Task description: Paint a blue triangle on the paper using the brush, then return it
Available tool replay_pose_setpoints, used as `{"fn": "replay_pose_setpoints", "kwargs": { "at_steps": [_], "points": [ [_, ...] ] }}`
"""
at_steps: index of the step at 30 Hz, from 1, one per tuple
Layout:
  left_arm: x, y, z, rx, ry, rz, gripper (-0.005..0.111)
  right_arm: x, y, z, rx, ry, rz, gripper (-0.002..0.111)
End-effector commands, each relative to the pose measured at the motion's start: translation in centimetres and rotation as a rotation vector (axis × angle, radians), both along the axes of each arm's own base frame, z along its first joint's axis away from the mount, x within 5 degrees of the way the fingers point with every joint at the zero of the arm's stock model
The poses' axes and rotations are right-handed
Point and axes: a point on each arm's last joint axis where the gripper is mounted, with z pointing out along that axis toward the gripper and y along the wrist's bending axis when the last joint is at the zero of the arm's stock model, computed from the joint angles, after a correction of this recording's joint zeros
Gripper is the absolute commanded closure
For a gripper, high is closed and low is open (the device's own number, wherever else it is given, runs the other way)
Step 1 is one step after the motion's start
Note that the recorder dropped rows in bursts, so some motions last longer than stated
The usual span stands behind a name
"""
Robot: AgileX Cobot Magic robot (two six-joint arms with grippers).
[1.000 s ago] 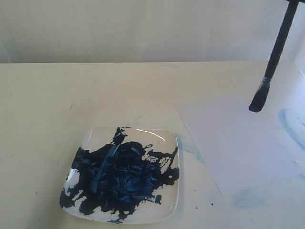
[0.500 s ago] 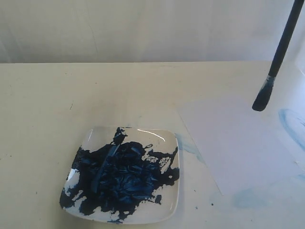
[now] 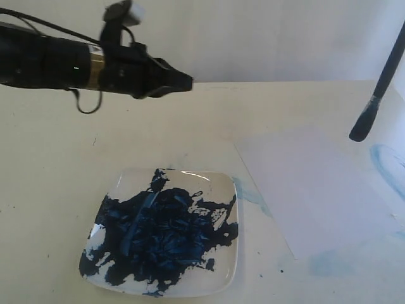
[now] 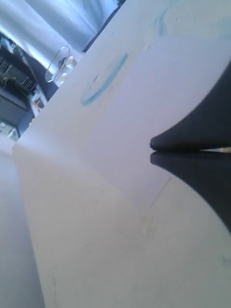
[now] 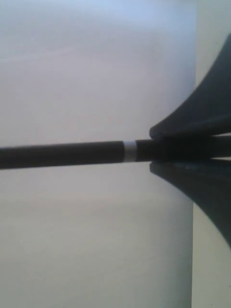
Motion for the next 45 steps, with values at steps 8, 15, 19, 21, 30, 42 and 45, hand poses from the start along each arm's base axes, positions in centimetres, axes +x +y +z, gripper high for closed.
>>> {"fn": "replay_pose_setpoints", "kwargs": {
  "at_steps": [8, 15, 19, 21, 30, 42, 45],
  "points": [
    [1.9, -7.2, -2.5, -0.023, 0.066, -0.100, 0.107, 5.2, -1.5, 0.6, 0.249, -0.004, -0.018, 0.108],
    [2.4, -7.2, -2.5, -0.022, 0.058, -0.080, 0.107, 9.1, -3.4, -0.6, 0.279, 0.112, 0.347, 0.108],
    [2.9, -7.6, -3.2, -0.007, 0.055, -0.051, 0.107, 9.3, -5.1, -1.3, 0.236, 0.098, 0.403, 0.108],
    [3.8, -8.7, -4.3, -0.022, 0.091, -0.054, 0.107, 9.1, -5.2, -2.0, 0.156, 0.118, 0.439, 0.108],
    [6.7, -13.0, -8.3, -0.114, 0.175, -0.261, 0.107, 8.4, -4.9, -5.5, 0.087, 0.172, 0.451, 0.108],
    [12.5, -8.3, -1.1, 0.116, -0.537, 0.008, 0.107, 8.2, -5.0, -6.0, 0.148, 0.083, 0.433, 0.108],
    [12.5, -7.9, 0.1, 0.271, -0.774, -0.014, 0.107, 8.1, -5.0, -6.0, 0.148, 0.082, 0.435, 0.108]
  ]
}}
